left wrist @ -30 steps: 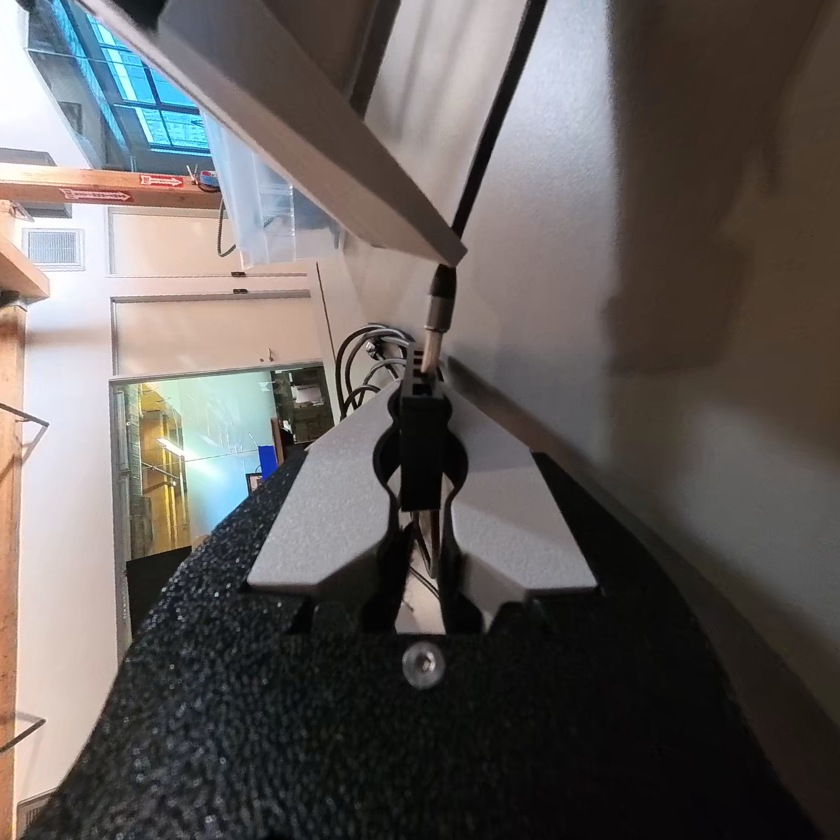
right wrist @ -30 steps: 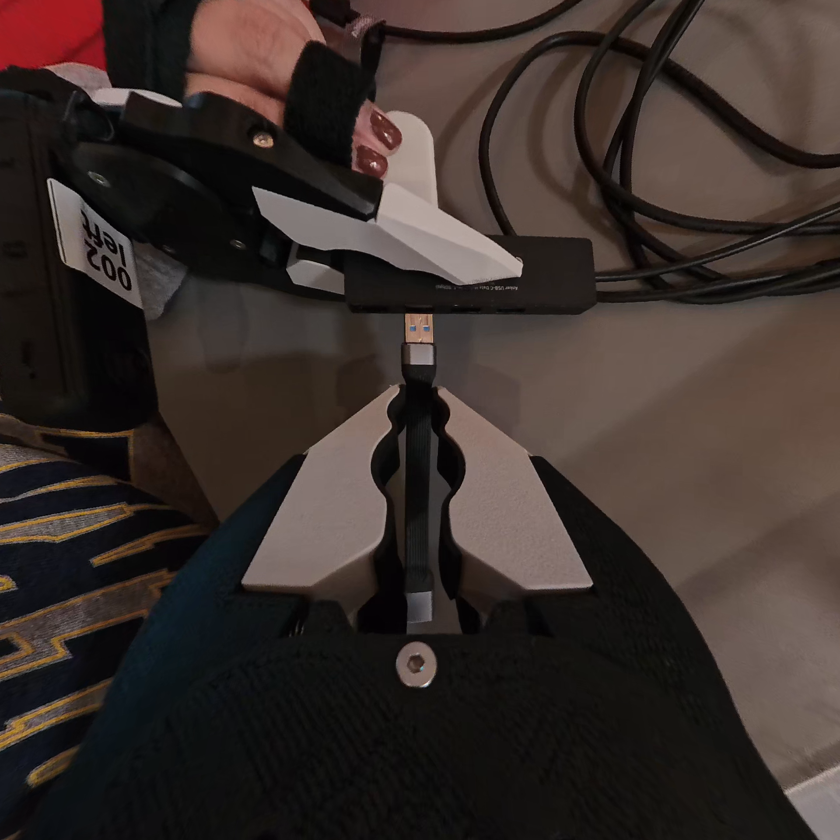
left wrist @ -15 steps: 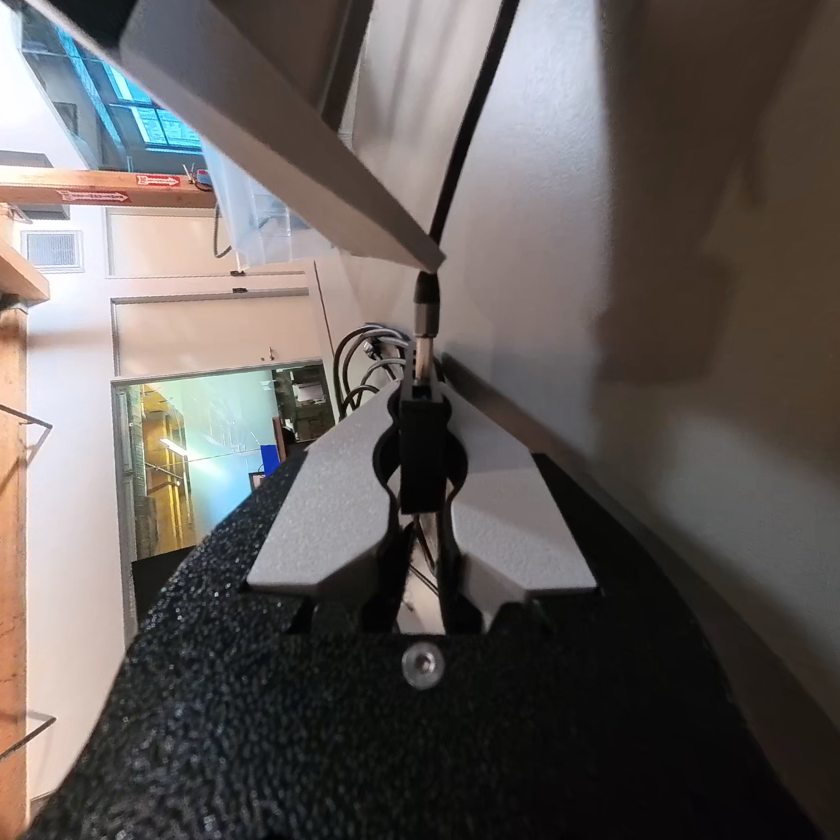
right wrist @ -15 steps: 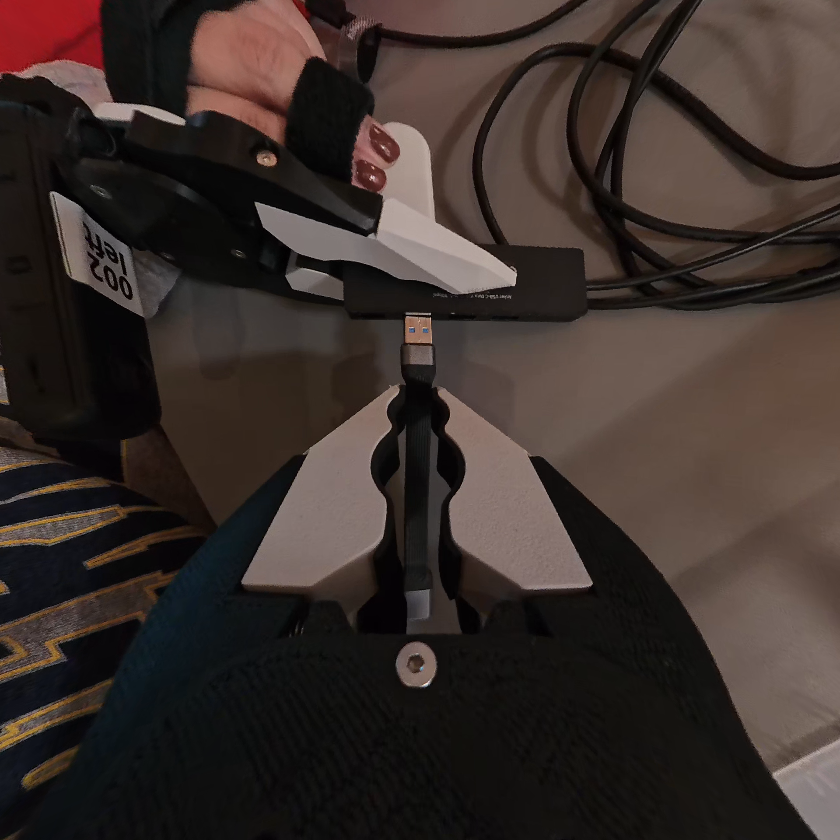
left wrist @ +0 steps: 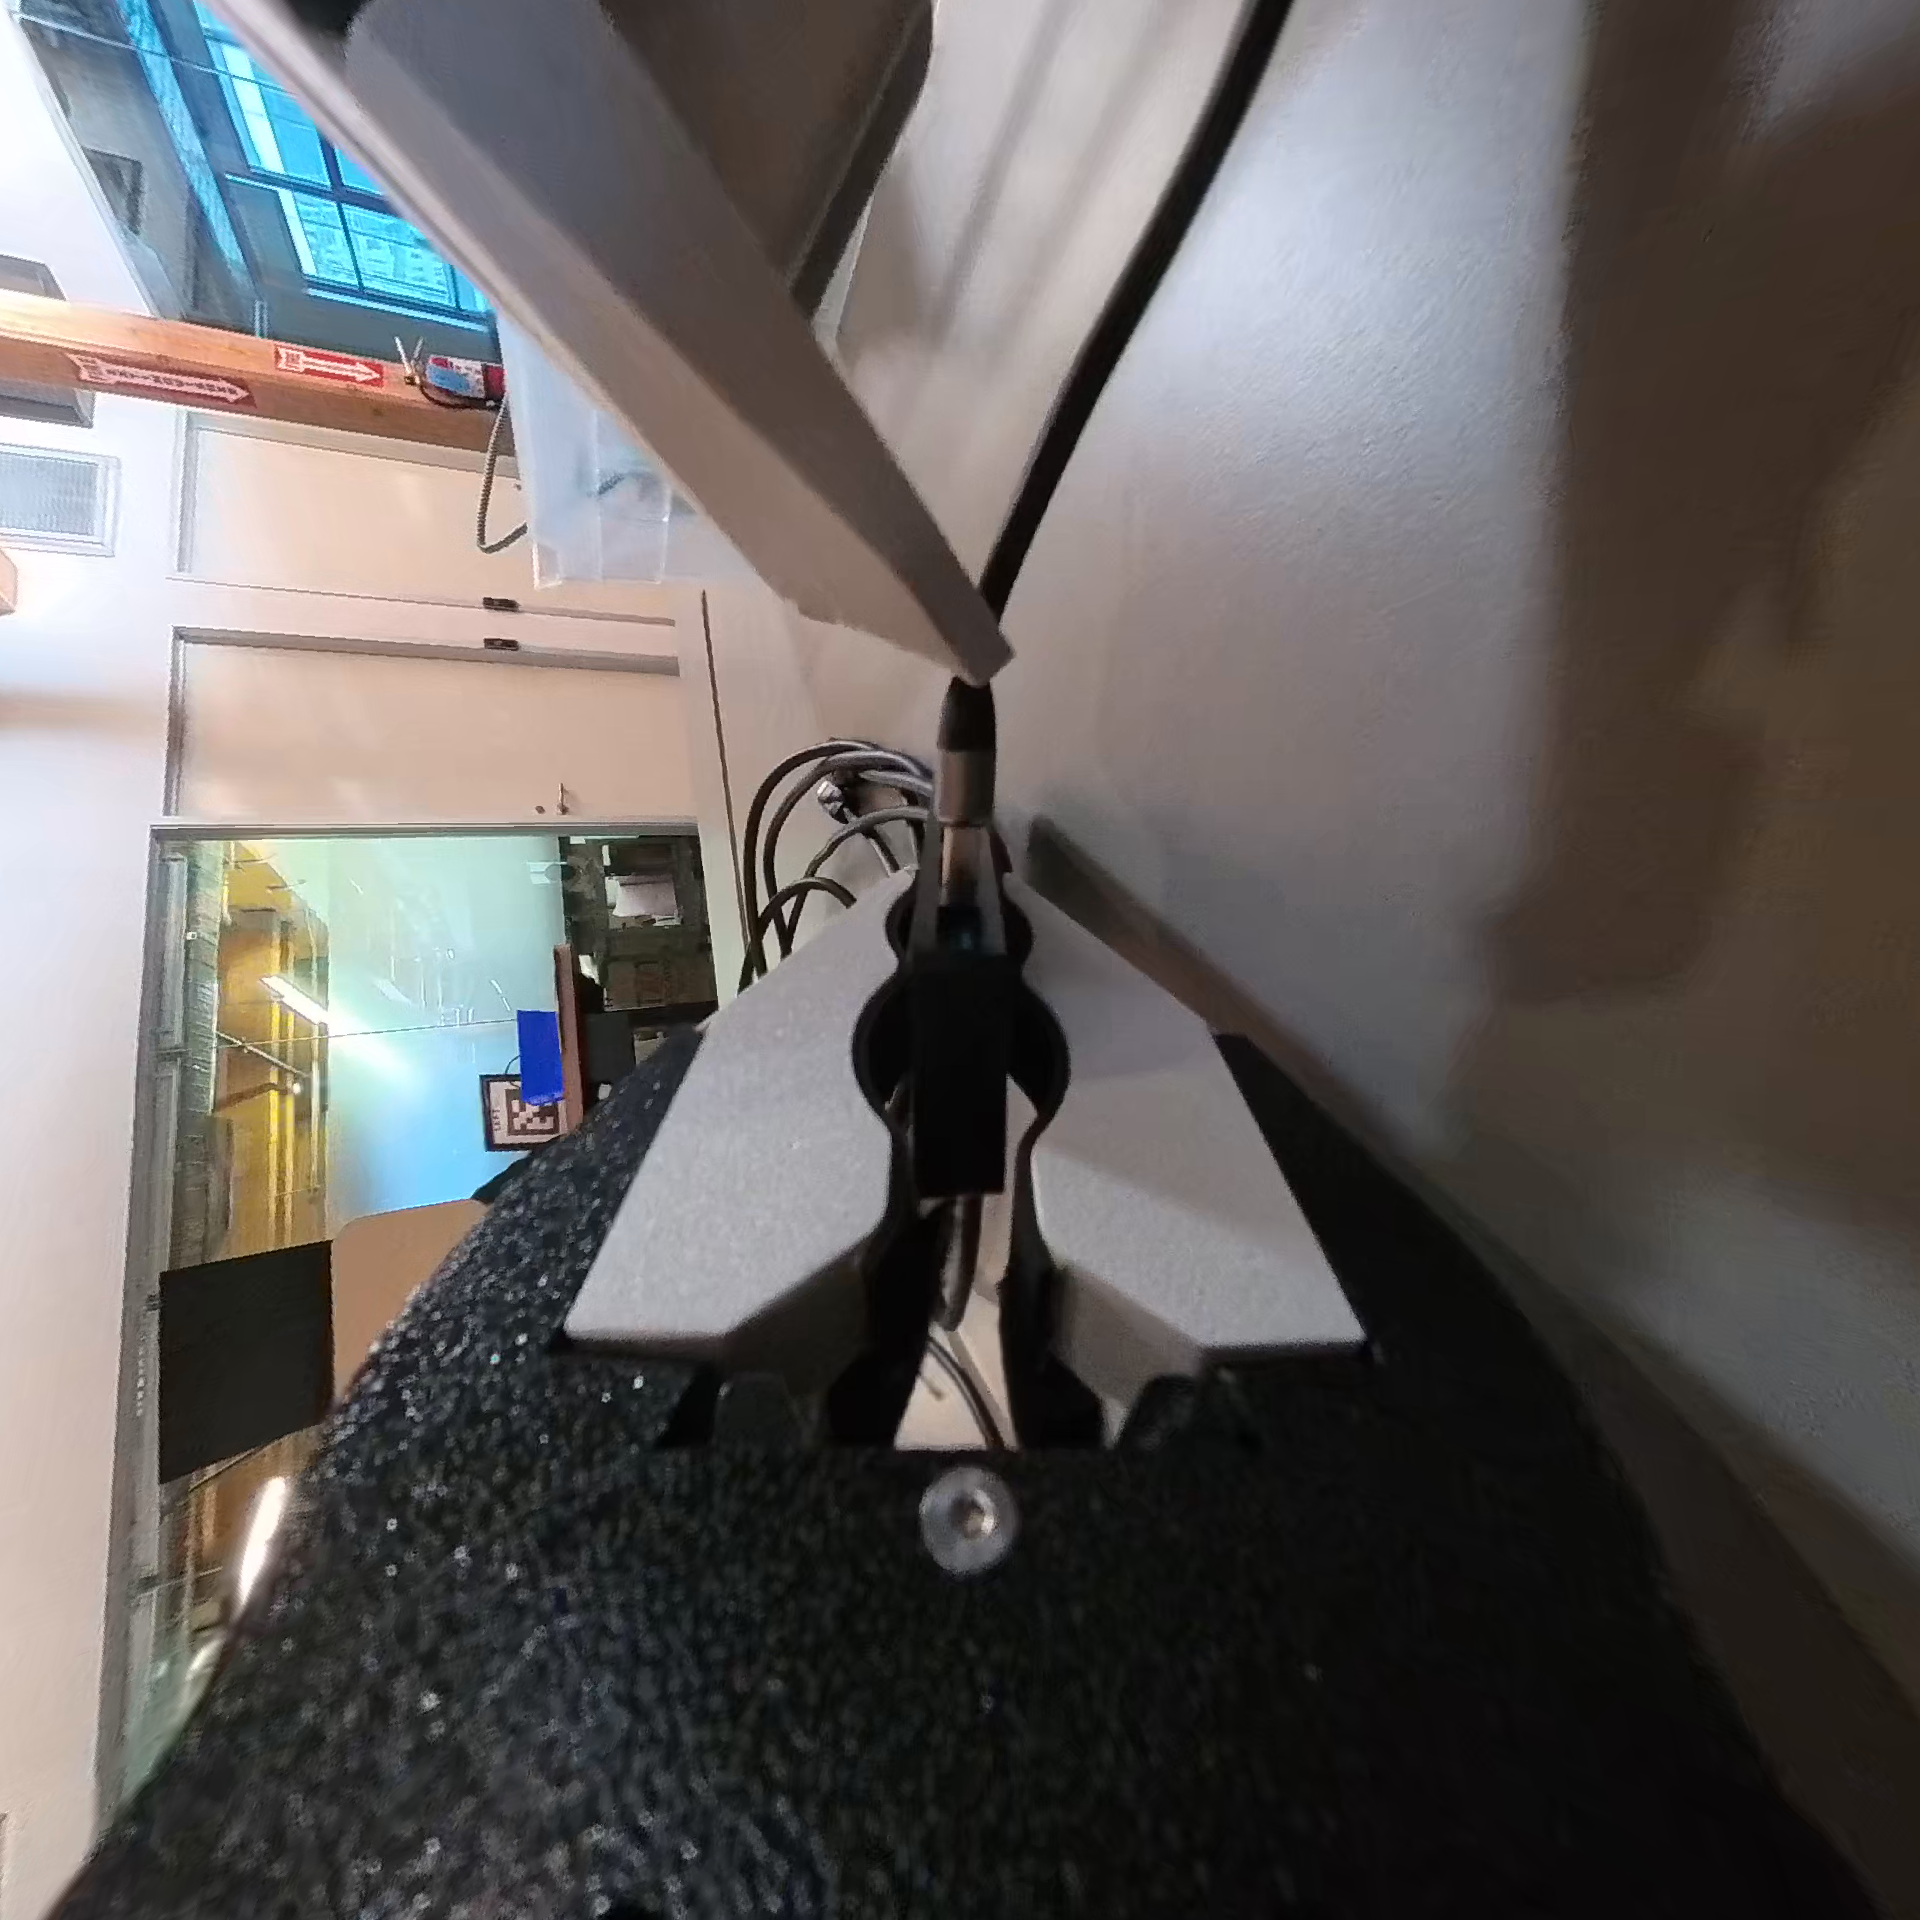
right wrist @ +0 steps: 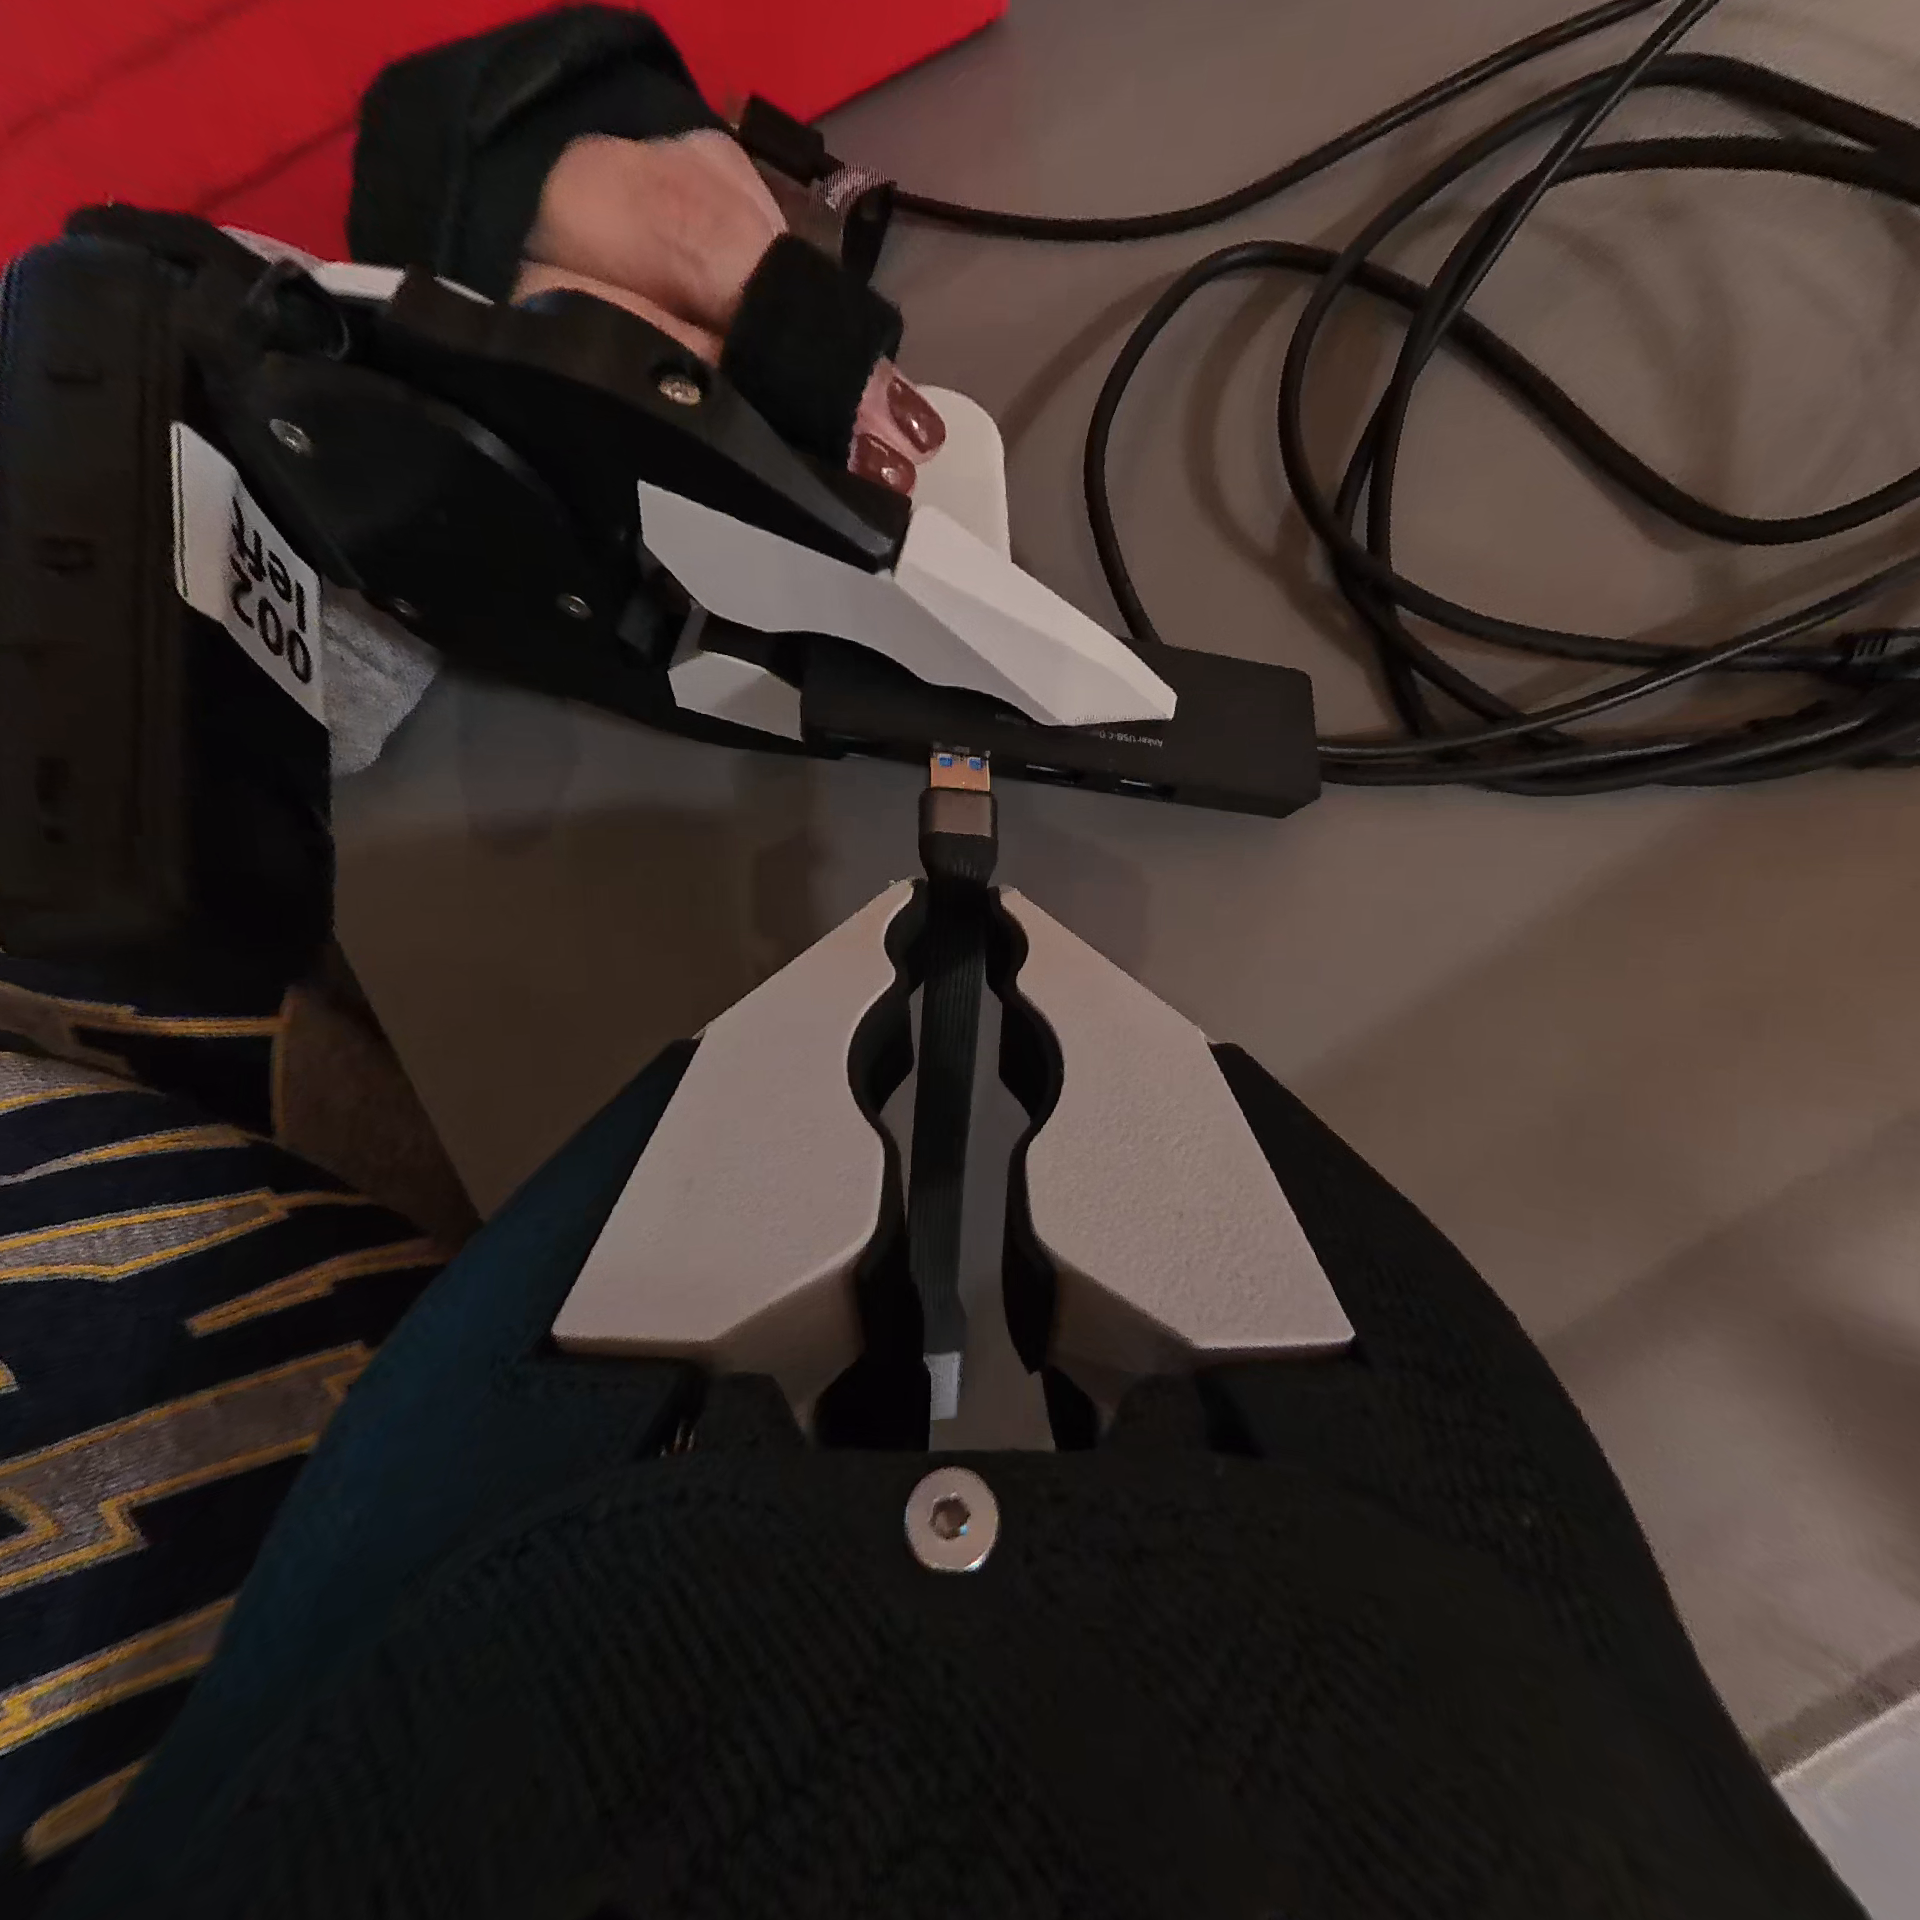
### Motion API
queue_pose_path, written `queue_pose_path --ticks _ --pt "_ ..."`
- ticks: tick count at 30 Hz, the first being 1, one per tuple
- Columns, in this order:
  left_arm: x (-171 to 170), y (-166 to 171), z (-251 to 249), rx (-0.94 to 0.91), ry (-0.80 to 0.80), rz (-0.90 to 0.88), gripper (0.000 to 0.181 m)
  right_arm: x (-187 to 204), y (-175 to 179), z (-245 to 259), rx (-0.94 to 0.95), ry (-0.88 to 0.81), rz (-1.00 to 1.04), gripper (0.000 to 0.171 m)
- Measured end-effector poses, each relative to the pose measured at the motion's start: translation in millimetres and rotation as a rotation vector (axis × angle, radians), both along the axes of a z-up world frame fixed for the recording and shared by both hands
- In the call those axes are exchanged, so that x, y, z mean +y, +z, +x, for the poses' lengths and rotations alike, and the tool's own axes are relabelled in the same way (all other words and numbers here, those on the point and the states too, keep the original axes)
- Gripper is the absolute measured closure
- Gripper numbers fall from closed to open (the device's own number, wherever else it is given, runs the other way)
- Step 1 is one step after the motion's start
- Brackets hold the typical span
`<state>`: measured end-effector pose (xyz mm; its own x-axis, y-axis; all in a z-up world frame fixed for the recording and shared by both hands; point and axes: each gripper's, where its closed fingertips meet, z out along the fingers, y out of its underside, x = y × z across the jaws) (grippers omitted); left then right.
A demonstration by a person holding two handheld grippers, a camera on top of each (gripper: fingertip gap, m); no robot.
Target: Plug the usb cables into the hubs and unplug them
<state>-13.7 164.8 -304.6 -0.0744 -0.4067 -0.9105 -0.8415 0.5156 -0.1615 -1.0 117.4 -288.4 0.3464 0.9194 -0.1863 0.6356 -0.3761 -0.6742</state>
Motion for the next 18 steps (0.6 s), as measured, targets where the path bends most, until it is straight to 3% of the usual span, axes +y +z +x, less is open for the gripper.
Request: queue_pose_path --ticks 13,18 --pt "10.2 -3.9 -3.5 0.076 0.163 0.041 0.174 7.5 -5.6 -4.1 0.006 -0.081 0.09 0.164" --pt "11.5 -5.3 -4.6 0.098 0.206 0.057 0.173 8.9 0.9 -10.0 0.105 -0.106 0.053 0.164"
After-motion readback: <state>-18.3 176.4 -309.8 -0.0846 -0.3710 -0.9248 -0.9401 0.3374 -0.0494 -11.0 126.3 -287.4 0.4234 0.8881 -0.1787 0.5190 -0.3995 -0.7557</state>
